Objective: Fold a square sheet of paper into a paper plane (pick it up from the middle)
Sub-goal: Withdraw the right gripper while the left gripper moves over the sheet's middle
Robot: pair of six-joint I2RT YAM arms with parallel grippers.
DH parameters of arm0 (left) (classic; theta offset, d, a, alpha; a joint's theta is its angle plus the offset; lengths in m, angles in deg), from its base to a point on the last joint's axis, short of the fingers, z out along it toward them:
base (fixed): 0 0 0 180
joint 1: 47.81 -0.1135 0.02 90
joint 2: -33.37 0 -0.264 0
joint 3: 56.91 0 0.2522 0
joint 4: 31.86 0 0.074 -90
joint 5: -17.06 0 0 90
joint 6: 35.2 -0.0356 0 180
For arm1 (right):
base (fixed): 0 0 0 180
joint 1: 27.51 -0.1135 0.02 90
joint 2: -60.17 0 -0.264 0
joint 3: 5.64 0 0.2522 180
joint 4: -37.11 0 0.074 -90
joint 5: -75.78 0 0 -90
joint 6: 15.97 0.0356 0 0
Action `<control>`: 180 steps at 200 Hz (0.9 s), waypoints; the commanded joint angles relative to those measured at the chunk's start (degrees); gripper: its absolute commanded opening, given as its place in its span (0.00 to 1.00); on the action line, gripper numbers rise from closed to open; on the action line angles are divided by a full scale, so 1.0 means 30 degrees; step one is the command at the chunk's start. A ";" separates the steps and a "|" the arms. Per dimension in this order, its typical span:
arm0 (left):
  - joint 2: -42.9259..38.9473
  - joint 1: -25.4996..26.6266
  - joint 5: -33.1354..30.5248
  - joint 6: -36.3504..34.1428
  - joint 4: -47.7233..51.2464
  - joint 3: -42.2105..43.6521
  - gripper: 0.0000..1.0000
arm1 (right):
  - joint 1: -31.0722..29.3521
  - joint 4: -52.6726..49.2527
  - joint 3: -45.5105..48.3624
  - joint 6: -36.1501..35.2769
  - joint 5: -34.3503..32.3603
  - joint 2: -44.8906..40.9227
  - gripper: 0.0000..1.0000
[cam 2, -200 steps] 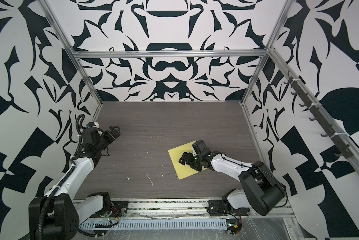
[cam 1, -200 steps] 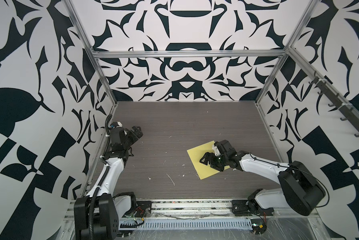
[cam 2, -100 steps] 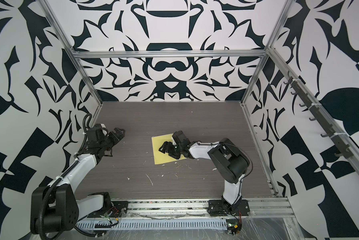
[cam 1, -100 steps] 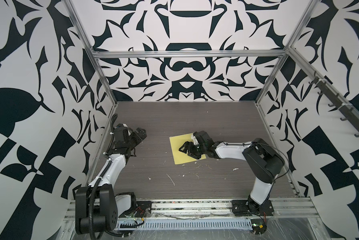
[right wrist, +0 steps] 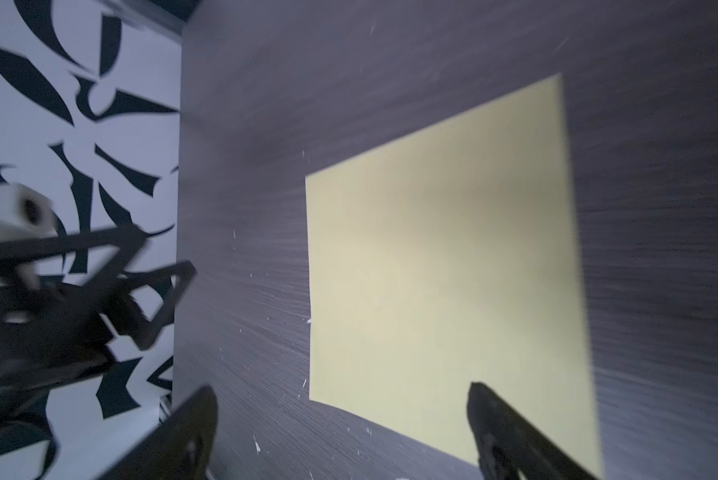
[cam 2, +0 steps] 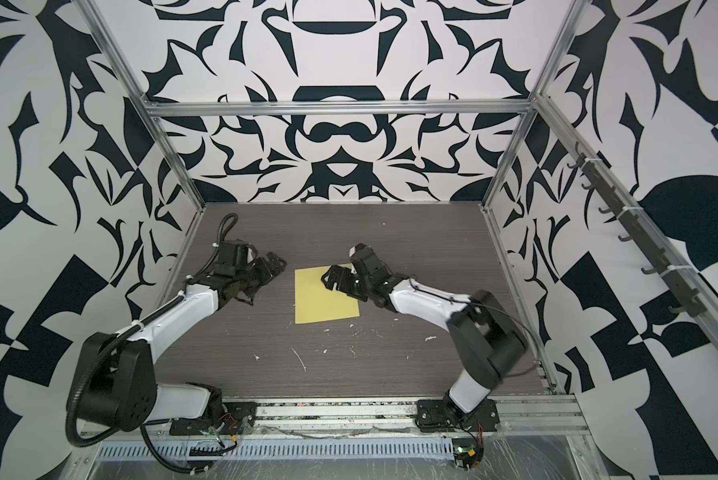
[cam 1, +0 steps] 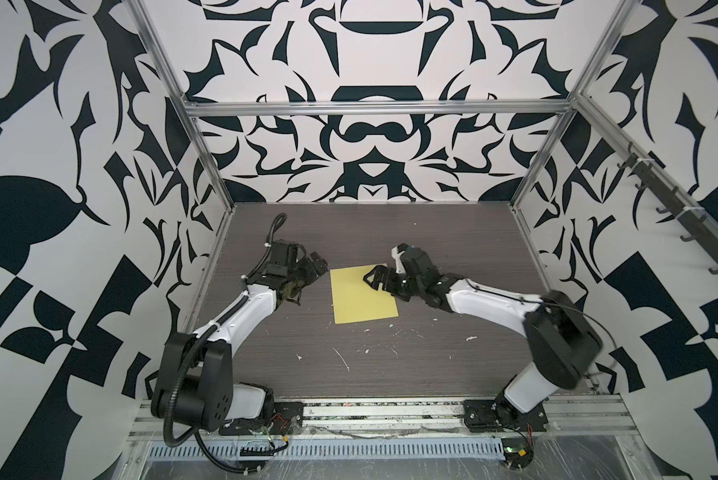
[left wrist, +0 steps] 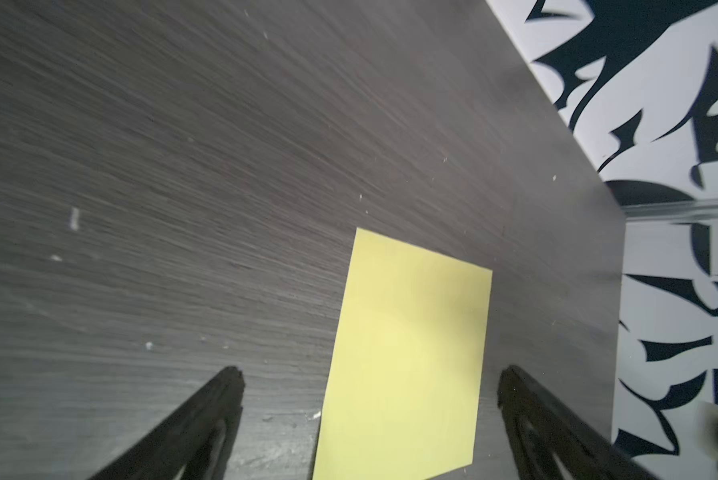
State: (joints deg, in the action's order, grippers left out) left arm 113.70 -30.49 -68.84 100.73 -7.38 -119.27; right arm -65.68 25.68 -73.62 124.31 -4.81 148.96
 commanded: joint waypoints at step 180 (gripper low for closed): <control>1.3220 0.7849 -0.5829 0.0239 1.3675 -1.4314 0.95 | 0.4413 -0.5906 0.1711 -0.5192 -0.3586 -0.3103 0.96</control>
State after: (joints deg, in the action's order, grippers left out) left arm 150.16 -6.97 -85.78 100.03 27.94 -158.76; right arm -52.24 7.69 -68.40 109.74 -14.95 139.63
